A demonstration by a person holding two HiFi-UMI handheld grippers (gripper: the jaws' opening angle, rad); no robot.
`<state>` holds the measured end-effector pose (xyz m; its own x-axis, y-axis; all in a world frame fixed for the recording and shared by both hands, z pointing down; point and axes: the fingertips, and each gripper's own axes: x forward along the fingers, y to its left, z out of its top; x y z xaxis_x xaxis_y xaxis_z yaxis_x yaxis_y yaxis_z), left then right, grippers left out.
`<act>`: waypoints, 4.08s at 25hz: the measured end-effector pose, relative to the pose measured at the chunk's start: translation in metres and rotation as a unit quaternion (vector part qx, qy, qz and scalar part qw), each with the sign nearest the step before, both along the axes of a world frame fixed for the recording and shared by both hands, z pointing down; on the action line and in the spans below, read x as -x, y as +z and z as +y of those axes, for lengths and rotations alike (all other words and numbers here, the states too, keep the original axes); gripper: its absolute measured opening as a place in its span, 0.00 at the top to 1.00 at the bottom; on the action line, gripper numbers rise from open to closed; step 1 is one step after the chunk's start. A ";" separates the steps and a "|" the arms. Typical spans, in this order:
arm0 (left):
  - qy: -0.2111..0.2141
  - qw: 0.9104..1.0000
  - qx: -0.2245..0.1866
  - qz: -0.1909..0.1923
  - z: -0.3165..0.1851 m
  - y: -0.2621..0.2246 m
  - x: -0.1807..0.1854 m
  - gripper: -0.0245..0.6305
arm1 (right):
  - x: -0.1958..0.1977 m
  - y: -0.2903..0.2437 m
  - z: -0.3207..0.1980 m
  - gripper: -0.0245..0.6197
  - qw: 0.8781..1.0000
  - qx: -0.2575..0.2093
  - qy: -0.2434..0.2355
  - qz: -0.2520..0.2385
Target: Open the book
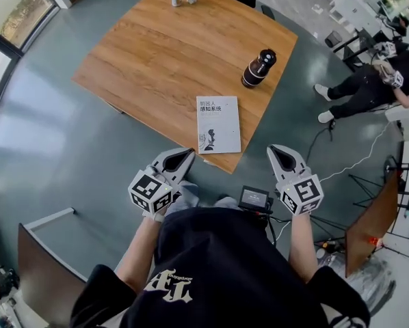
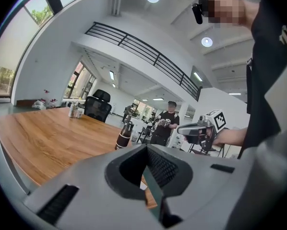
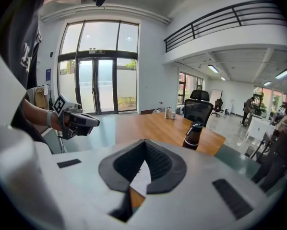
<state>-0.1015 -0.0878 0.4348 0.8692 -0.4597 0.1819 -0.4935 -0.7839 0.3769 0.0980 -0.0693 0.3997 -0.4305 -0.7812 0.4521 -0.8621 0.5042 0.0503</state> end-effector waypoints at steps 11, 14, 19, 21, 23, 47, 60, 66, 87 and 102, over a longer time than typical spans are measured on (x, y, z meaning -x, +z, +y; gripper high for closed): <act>0.050 0.999 0.011 0.003 -0.038 0.024 0.003 0.95 | 0.009 0.019 -0.010 0.98 0.999 0.053 0.011 0.003; 0.050 0.999 0.017 -0.008 -0.040 0.032 -0.004 0.95 | 0.005 0.028 -0.021 0.98 0.998 0.065 0.003 -0.021; 0.036 0.998 0.041 -0.030 -0.040 0.054 -0.019 0.95 | -0.006 0.063 -0.044 0.98 0.995 0.087 -0.020 -0.035; 0.029 0.997 0.050 -0.041 -0.040 0.064 -0.028 0.95 | -0.016 0.079 -0.053 0.98 0.994 0.101 -0.030 -0.042; 0.023 0.996 0.064 -0.057 -0.040 0.080 -0.037 0.95 | -0.024 0.097 -0.060 0.98 0.991 0.117 -0.038 -0.048; -0.025 0.949 0.230 -0.216 -0.034 0.266 -0.080 0.95 | -0.037 0.302 -0.064 0.93 0.945 0.294 -0.125 -0.074; -0.054 0.930 0.263 -0.249 -0.029 0.293 -0.072 0.95 | -0.021 0.331 -0.045 0.89 0.918 0.354 -0.142 -0.110; -0.050 0.928 0.271 -0.252 -0.028 0.298 -0.073 0.95 | -0.017 0.331 -0.044 0.89 0.909 0.370 -0.139 -0.132; 0.014 0.960 0.217 -0.174 -0.024 0.245 -0.132 0.95 | -0.004 0.284 -0.047 0.84 0.901 0.348 -0.159 -0.204; 0.073 0.972 0.124 -0.184 -0.007 0.205 -0.163 0.95 | 0.013 0.262 -0.046 0.97 0.904 0.340 -0.163 -0.202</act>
